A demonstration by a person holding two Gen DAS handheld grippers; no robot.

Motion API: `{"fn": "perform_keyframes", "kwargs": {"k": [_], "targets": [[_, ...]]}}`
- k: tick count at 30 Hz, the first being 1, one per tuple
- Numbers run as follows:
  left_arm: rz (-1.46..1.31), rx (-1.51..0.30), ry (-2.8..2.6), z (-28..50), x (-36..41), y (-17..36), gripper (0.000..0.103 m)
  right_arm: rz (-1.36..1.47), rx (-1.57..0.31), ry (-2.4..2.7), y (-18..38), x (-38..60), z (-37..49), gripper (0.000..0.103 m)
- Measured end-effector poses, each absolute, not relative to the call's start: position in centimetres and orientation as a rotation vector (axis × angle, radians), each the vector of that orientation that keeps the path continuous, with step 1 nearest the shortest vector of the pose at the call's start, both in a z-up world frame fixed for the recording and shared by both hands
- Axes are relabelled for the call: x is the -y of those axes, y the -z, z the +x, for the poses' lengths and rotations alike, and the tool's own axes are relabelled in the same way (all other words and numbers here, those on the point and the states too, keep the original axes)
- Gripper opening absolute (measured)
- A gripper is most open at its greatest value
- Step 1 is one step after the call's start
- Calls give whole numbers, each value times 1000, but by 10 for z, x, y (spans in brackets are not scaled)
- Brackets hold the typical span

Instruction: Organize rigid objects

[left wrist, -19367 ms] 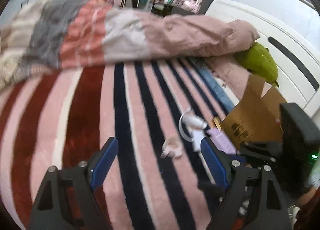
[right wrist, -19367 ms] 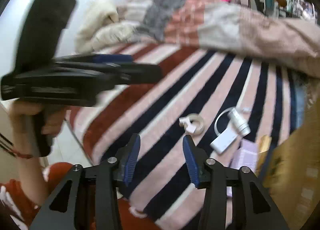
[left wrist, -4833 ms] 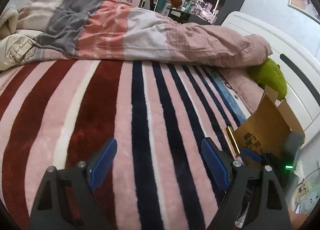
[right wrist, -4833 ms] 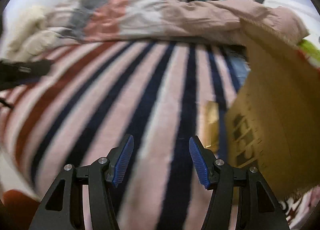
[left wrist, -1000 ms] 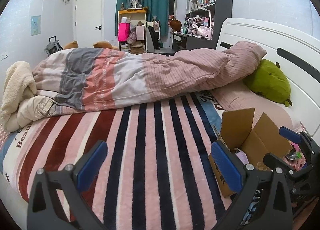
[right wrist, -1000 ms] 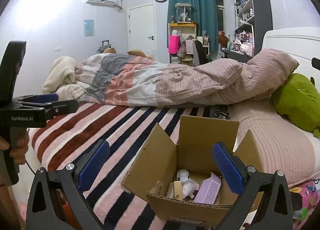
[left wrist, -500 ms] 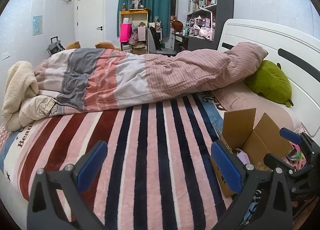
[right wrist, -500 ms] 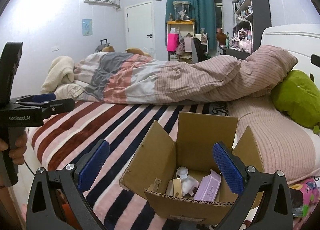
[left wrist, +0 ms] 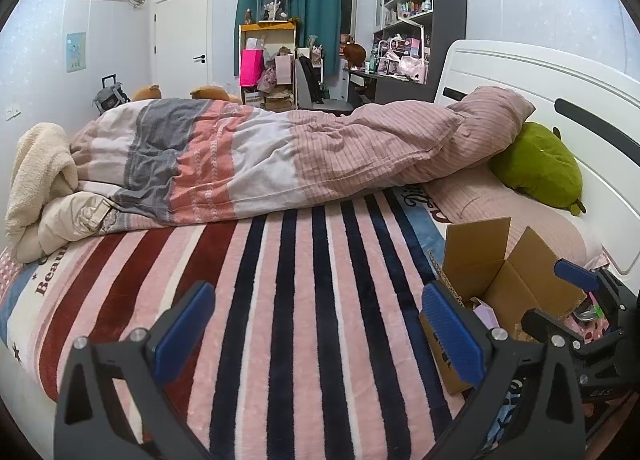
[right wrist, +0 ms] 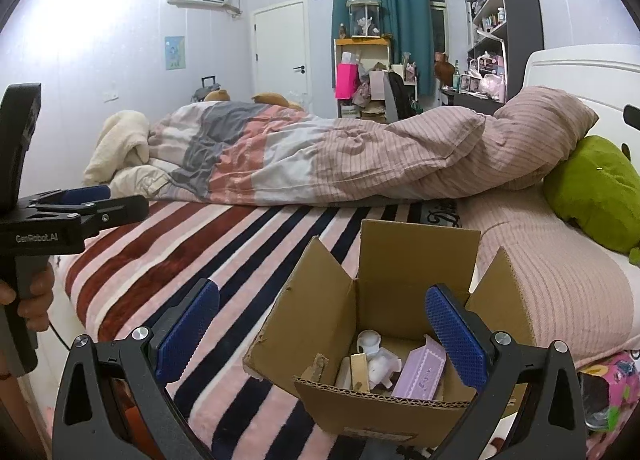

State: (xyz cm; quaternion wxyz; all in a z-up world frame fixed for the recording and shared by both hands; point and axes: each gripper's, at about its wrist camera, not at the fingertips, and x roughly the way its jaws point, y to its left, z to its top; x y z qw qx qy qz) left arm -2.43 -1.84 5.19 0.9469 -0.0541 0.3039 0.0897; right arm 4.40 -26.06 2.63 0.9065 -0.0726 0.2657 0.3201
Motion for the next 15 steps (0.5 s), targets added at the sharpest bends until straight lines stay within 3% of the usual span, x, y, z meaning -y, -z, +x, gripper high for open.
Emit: {"fn": "perform_keyframes", "kwargs": {"k": [15], "targets": [[-122,-602,-195,-24,22,-58,103,-140,-554,-663,-23,258,42,103]]}}
